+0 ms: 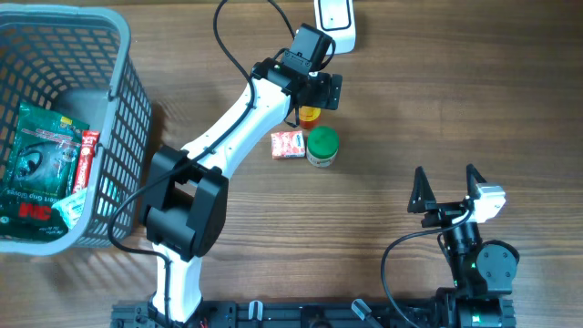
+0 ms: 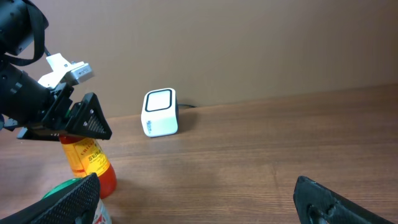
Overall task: Scan the item barcode
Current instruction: 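Carry the sauce bottle out and stand it behind the jar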
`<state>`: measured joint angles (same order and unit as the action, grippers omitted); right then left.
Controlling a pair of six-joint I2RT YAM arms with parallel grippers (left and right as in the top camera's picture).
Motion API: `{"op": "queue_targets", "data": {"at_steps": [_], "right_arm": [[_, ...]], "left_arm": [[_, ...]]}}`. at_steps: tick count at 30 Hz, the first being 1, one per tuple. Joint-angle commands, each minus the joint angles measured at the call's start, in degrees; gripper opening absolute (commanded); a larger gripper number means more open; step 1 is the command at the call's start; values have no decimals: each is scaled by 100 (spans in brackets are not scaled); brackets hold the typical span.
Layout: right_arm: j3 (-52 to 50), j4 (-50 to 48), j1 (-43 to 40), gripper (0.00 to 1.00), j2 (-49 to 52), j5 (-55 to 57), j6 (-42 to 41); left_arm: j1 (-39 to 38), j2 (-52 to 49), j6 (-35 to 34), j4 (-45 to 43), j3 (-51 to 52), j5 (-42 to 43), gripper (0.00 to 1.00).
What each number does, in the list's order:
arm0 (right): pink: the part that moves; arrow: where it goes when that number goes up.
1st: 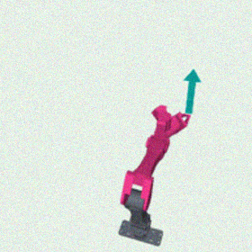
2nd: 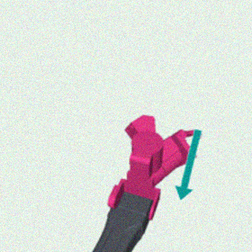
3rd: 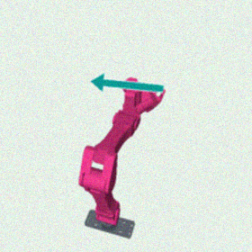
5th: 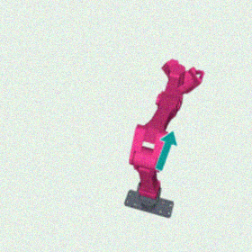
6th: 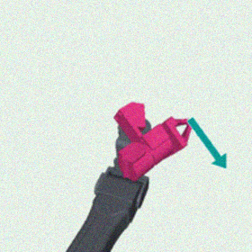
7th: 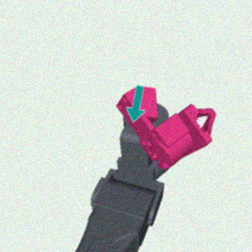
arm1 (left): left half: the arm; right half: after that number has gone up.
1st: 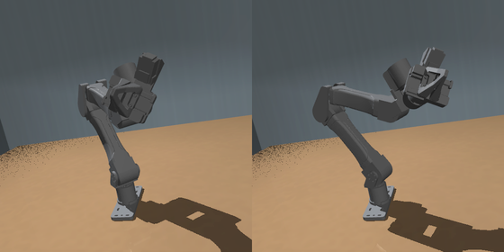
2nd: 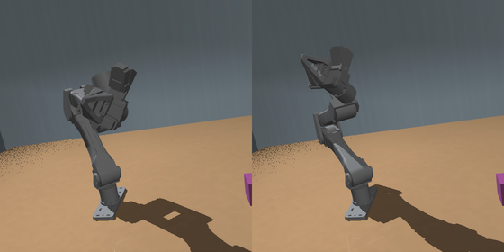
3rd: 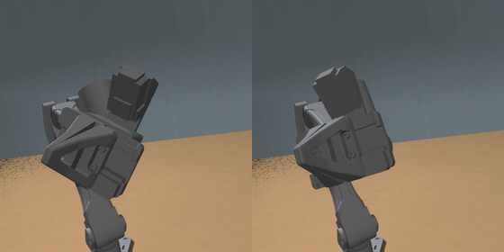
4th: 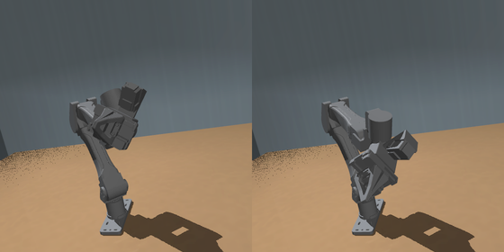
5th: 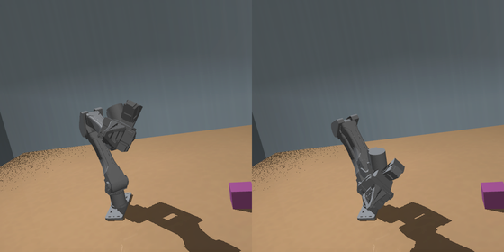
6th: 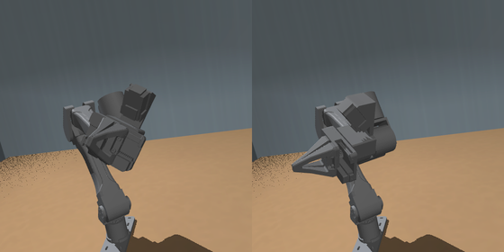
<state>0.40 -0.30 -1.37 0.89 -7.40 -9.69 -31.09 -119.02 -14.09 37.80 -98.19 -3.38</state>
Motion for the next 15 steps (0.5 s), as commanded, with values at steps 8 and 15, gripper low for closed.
{"op": "queue_targets", "data": {"at_steps": [8,15], "right_arm": [[-11,-26,22,100,-46,37,59],[-11,-26,22,100,-46,35,55]], "left_arm": [[-31,767,13,22,-7,-20,100],[-31,1320,15,83,-7,-299,100]]}}
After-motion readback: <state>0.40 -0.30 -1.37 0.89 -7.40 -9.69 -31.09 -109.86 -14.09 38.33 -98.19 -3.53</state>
